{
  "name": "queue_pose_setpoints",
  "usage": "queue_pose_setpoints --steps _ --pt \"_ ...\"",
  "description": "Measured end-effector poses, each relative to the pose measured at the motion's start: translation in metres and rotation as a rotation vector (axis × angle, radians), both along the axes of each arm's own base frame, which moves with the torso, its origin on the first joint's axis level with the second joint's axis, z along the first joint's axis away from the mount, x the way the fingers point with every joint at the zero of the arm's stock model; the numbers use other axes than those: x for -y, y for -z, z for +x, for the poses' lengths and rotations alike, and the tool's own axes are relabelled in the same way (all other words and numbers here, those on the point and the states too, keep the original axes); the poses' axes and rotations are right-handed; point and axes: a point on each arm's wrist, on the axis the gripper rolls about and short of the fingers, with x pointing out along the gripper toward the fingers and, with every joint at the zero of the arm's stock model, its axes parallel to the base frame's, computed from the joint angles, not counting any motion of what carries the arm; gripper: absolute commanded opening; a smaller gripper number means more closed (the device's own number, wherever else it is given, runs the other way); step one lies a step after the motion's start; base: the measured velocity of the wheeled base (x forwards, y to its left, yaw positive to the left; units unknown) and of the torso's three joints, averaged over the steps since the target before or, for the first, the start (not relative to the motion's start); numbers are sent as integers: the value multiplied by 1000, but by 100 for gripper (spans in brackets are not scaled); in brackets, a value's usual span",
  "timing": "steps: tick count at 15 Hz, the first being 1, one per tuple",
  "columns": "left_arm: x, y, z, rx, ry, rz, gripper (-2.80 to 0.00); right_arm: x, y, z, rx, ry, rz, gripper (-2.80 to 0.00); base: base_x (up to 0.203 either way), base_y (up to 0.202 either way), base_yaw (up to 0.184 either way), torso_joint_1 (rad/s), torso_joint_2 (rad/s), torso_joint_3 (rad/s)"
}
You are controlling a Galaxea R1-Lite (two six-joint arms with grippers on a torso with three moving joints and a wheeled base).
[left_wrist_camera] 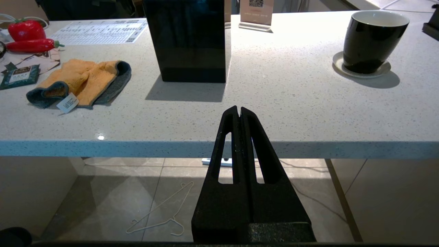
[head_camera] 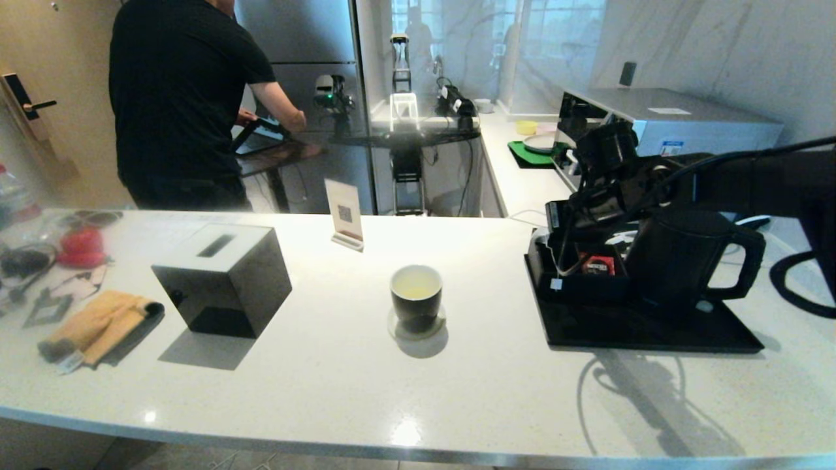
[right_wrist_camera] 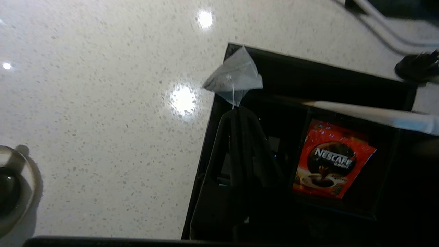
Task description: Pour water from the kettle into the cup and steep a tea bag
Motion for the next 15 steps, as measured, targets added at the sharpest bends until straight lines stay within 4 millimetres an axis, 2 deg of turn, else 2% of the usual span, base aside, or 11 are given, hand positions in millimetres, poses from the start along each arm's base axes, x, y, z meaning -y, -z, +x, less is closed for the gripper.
queue_pose_setpoints --steps 4,5,15 --pt "0 0 0 0 0 0 -280 -2 13 9 -36 9 -5 -280 0 0 0 0 0 0" --pt "0 0 0 0 0 0 -280 -2 15 11 -41 9 -7 0 0 0 0 0 0 0" --pt "0 0 0 0 0 0 -280 -2 20 14 -31 28 -21 0 0 0 0 0 0 0"
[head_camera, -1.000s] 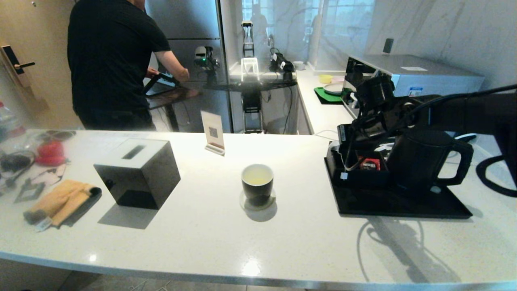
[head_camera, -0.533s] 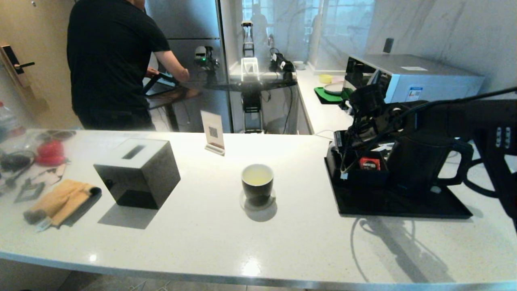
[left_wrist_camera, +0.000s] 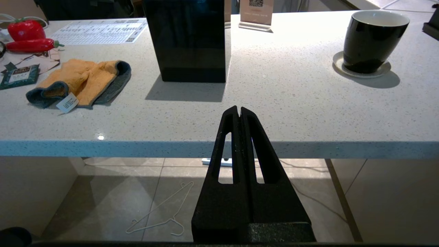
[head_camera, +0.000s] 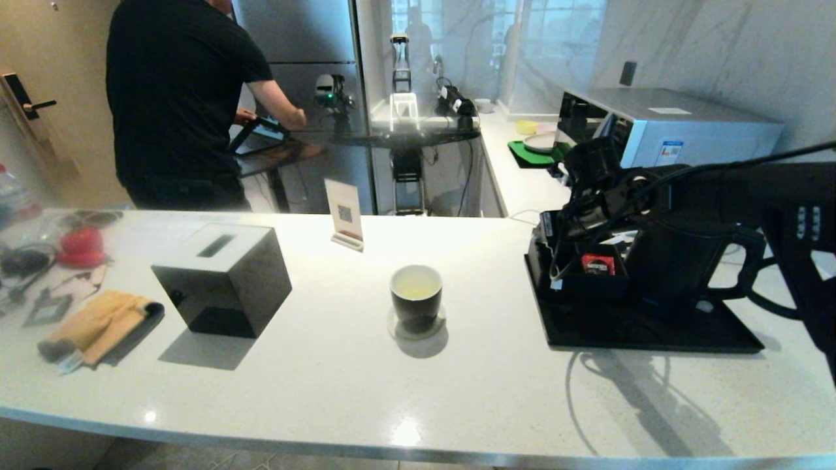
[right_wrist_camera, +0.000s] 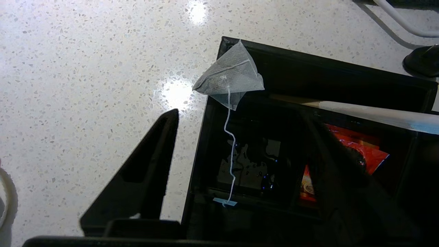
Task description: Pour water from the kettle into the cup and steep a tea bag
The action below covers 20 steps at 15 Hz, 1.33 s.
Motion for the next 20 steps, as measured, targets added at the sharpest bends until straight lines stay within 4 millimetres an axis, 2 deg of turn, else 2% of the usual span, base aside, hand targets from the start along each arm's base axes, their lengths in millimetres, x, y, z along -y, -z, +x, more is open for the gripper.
queue_pose_setpoints --steps 10,20 --pt "0 0 0 0 0 0 -280 -3 13 16 85 55 9 0 0 0 0 0 0 0" --pt "0 0 0 0 0 0 -280 -5 31 25 85 96 4 0 0 0 0 0 0 0"
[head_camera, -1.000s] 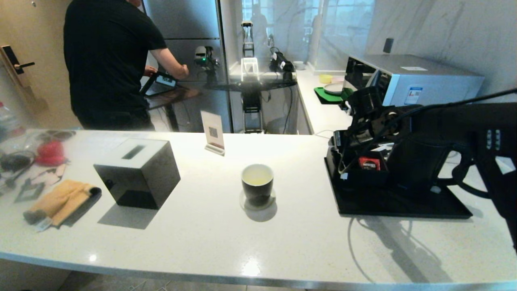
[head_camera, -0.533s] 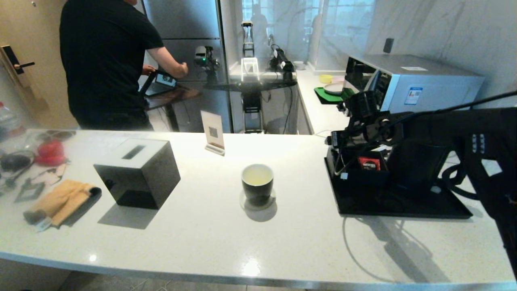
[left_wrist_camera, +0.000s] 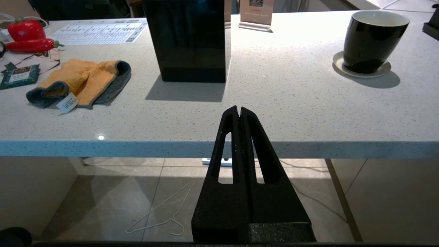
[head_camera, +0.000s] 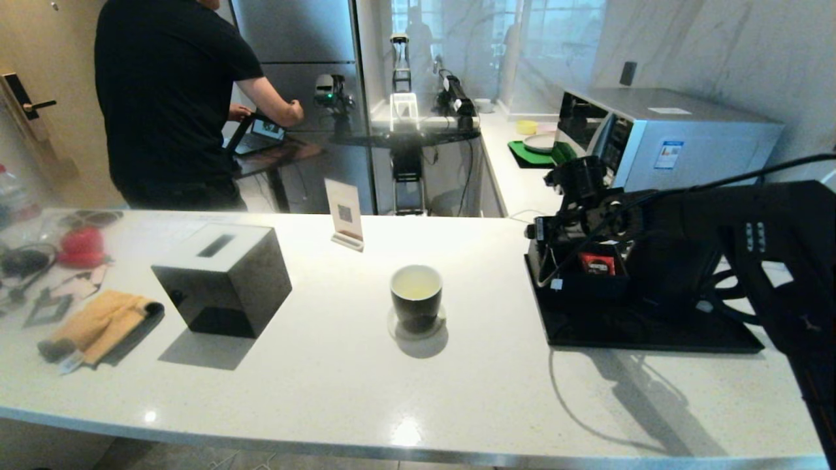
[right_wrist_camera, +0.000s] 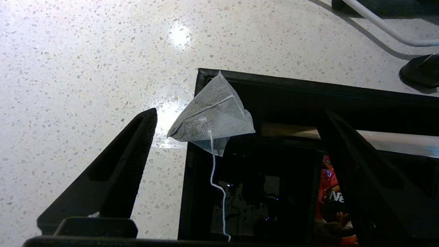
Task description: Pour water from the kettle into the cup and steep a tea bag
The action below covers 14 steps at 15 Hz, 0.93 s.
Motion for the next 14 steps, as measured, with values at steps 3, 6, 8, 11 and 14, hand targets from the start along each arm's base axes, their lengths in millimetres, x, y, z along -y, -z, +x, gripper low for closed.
queue_pose_setpoints --steps 3,6,8,11,14 --pt "0 0 0 0 1 0 -280 0 4 1 -6 0 -1 0 0 0 0 0 0 0" --pt "0 0 0 0 0 0 -280 -1 3 3 14 0 6 0 0 0 0 0 0 0" --pt "0 0 0 0 0 0 -280 -1 3 3 14 -1 6 0 0 0 0 0 0 0" --pt "0 0 0 0 0 0 -280 -1 3 3 13 -1 6 0 0 0 0 0 0 0" --pt "0 0 0 0 0 0 -280 -1 4 3 13 -1 6 0 0 0 0 0 0 0"
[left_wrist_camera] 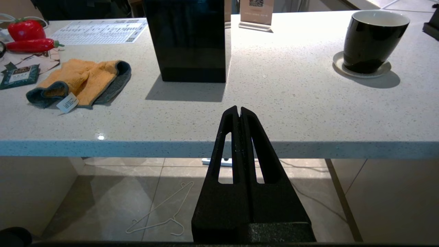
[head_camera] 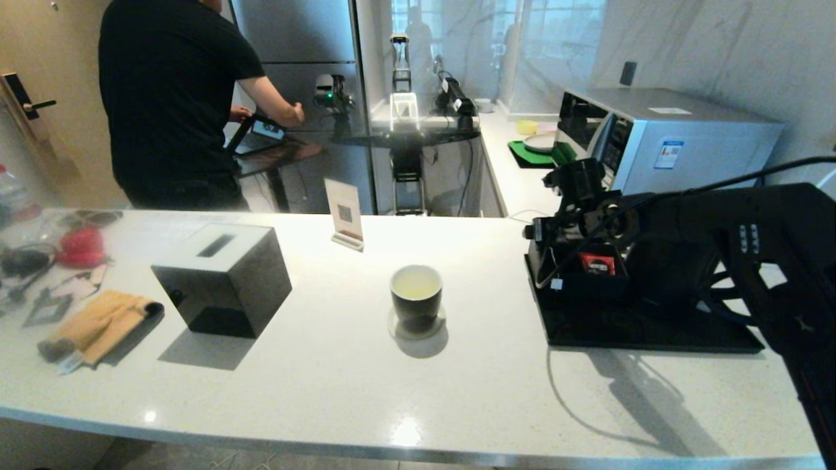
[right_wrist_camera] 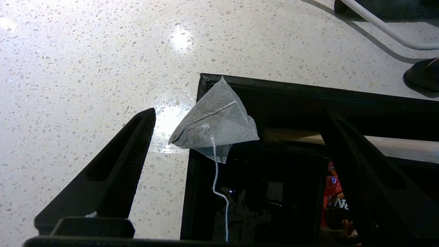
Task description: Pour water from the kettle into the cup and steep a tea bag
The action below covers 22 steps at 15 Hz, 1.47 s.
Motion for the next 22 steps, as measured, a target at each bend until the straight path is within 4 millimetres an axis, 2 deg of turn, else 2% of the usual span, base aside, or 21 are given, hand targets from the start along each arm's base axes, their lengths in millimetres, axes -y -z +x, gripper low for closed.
queue_pose_setpoints --steps 15,16,22 --pt "0 0 0 0 0 0 -280 0 3 0 -10 46 39 0 0 0 0 0 0 0" --pt "0 0 0 0 0 0 -280 0 4 0 -10 45 39 -280 0 0 0 0 0 0" --pt "0 0 0 0 0 0 -280 -1 5 1 -12 42 41 -280 0 0 0 0 0 0"
